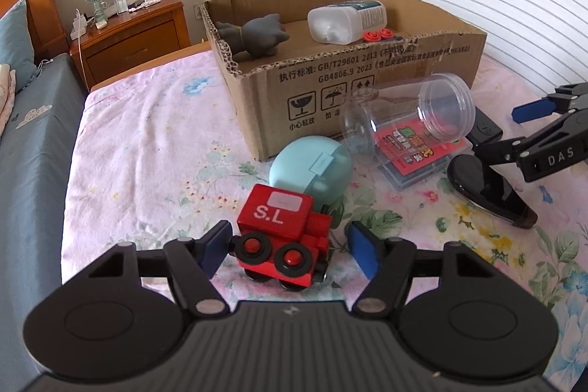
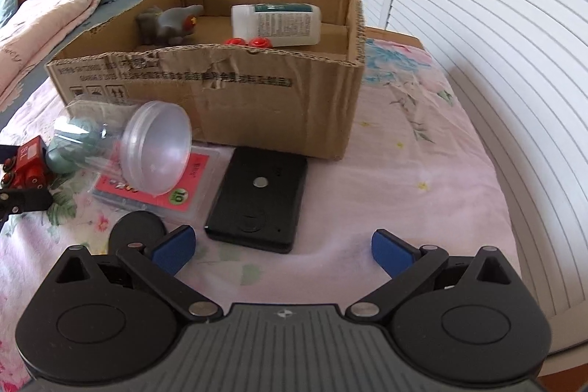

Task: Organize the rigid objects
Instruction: 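Move the left tool to the red S.L train while the right tool approaches the black block, then grasp the red S.L train with the left tool while the right tool grasps the black block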

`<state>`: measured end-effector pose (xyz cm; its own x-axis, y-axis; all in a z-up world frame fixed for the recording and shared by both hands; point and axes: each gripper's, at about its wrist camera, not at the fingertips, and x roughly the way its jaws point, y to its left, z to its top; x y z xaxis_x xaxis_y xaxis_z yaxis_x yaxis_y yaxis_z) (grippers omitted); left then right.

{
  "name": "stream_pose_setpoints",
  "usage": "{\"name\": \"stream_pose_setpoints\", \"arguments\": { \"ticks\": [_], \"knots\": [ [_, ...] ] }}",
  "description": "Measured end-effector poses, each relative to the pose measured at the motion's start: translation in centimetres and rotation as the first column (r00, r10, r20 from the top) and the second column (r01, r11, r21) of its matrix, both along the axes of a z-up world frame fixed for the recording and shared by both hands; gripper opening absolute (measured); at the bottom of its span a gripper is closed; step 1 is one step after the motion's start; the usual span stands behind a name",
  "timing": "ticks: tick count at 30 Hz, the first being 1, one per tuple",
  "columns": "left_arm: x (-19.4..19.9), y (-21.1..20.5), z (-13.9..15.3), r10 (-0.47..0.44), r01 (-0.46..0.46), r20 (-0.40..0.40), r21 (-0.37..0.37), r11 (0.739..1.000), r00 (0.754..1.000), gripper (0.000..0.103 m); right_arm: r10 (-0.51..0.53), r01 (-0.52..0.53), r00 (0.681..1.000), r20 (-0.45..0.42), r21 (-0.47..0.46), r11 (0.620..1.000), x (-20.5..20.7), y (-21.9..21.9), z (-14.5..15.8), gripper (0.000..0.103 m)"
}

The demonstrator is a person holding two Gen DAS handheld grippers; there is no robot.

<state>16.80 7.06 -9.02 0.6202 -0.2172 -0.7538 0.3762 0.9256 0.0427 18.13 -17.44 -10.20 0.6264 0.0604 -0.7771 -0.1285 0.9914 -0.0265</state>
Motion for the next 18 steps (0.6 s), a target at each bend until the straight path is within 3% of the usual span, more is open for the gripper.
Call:
{"name": "stream_pose_setpoints", "arguments": {
  "ticks": [6,14,18],
  "knots": [
    [0.0,0.1,-0.1,0.001,-0.001,0.001,-0.009,1.000,1.000,0.068,-0.062,0.062,0.998,0.000,0.002,0.998,-0.7,-2.1,0.0,0.103],
    [-0.1,0.1,0.0,0.006,-0.006,-0.003,-0.018,1.000,1.000,0.069,-0.050,0.048,0.998,0.027,0.065,0.997,0.1,-0.8,0.7,0.103],
    [0.0,0.2,0.0,0.008,-0.008,-0.005,-0.023,1.000,1.000,0.069,-0.043,0.042,0.999,0.025,0.039,0.998,1.5,0.0,0.4,0.103]
  ]
}}
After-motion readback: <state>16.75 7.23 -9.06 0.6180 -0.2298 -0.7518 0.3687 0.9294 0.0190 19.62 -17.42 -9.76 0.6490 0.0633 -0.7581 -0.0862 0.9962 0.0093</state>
